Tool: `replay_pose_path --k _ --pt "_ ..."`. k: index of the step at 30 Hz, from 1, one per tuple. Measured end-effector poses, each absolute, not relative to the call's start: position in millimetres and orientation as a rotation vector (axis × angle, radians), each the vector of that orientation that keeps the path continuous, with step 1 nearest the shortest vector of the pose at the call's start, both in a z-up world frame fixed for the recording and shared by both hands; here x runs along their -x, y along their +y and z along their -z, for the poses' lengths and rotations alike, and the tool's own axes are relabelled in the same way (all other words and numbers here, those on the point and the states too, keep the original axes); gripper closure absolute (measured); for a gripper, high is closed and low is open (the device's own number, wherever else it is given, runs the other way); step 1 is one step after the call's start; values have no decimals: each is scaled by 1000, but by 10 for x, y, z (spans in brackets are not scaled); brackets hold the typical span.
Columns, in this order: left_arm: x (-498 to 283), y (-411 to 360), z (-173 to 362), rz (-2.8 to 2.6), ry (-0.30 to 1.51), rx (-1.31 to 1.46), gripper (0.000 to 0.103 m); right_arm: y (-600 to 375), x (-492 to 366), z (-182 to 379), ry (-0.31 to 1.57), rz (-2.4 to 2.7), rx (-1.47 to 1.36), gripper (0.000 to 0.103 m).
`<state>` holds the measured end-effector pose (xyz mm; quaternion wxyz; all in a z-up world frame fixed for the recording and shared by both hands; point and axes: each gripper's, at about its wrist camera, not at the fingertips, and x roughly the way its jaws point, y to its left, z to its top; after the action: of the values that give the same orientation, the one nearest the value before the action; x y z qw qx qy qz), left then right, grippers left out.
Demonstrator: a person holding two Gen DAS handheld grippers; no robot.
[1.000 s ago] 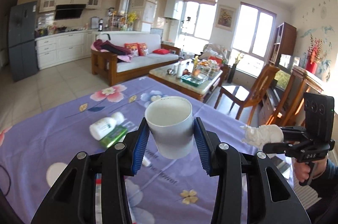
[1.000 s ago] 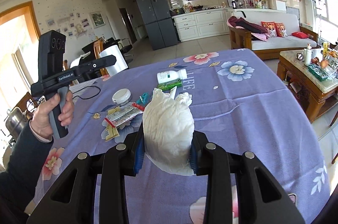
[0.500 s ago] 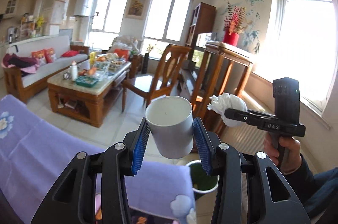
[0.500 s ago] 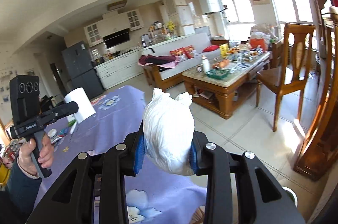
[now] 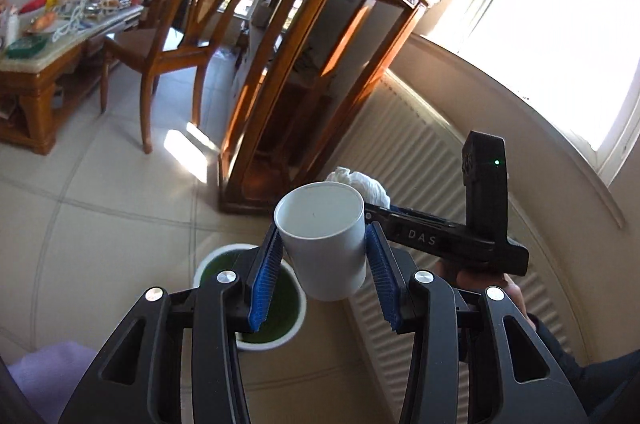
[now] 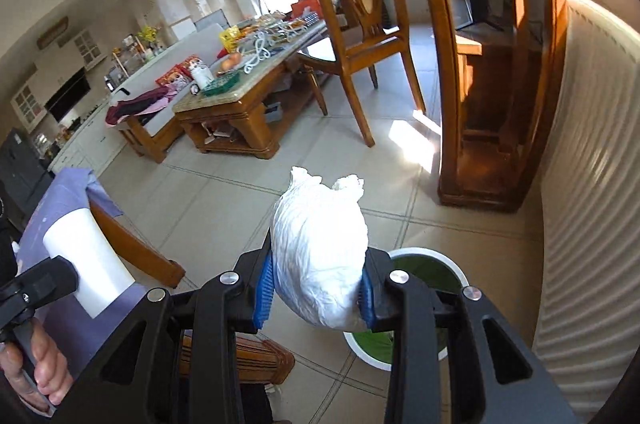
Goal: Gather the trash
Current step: 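Carry the white cup and tissue with both grippers over the green-lined bin, then open both grippers to drop the cup and tissue into the bin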
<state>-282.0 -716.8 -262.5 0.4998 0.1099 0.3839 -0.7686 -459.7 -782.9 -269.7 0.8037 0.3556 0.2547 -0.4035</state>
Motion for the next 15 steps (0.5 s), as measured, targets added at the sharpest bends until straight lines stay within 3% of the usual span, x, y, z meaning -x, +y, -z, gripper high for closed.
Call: replay_pose_path --k 7,15 --pt "3196 -8040 3781 1845 1113 -402 60 -8069 5023 3730 624 949 -922 70" --pt "3307 -8487 4418 1789 1183 -507 59 -8249 5056 4361 715 959 -991 69"
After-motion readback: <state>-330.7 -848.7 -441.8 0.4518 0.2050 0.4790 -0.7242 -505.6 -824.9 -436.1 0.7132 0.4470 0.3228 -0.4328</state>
